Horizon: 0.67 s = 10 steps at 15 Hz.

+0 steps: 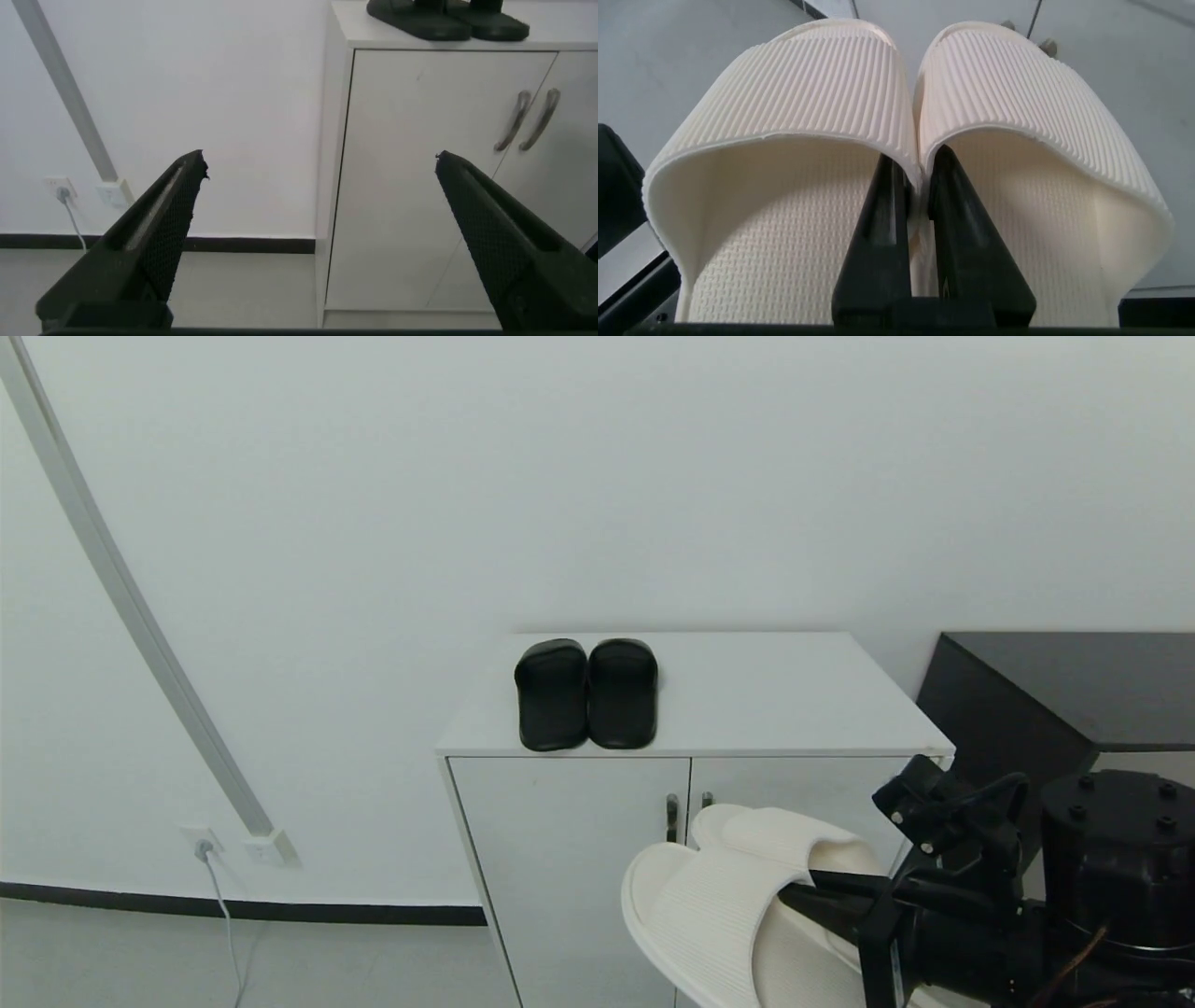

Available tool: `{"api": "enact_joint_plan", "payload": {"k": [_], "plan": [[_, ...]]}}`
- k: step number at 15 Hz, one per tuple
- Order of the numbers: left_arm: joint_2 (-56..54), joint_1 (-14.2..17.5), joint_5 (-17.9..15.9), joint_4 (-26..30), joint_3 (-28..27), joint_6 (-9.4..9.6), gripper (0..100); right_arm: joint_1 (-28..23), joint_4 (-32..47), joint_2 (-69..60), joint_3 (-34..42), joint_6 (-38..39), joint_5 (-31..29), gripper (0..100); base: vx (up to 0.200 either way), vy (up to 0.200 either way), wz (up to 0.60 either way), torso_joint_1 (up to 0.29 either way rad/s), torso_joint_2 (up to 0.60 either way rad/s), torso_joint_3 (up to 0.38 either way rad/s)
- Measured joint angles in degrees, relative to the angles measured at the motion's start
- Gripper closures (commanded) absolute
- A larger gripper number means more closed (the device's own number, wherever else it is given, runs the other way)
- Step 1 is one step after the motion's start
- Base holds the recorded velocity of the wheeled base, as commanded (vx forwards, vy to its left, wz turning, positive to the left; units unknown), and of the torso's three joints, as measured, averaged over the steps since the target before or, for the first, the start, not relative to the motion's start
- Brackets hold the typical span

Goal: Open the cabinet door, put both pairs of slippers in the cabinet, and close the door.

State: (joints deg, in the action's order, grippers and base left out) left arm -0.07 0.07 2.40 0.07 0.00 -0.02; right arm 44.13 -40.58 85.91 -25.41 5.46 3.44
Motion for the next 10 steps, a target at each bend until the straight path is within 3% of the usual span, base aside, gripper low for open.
{"api": "enact_joint_plan", "payload": {"k": [10], "plan": [[0.02, 0.0, 0.02, 0.0, 0.0, -0.05, 0, 1.07, 0.05, 0.09, 1.88, -0.11, 0.09, 100, 0.0, 0.0, 0.0, -0.202, 0.52, 0.319]]}}
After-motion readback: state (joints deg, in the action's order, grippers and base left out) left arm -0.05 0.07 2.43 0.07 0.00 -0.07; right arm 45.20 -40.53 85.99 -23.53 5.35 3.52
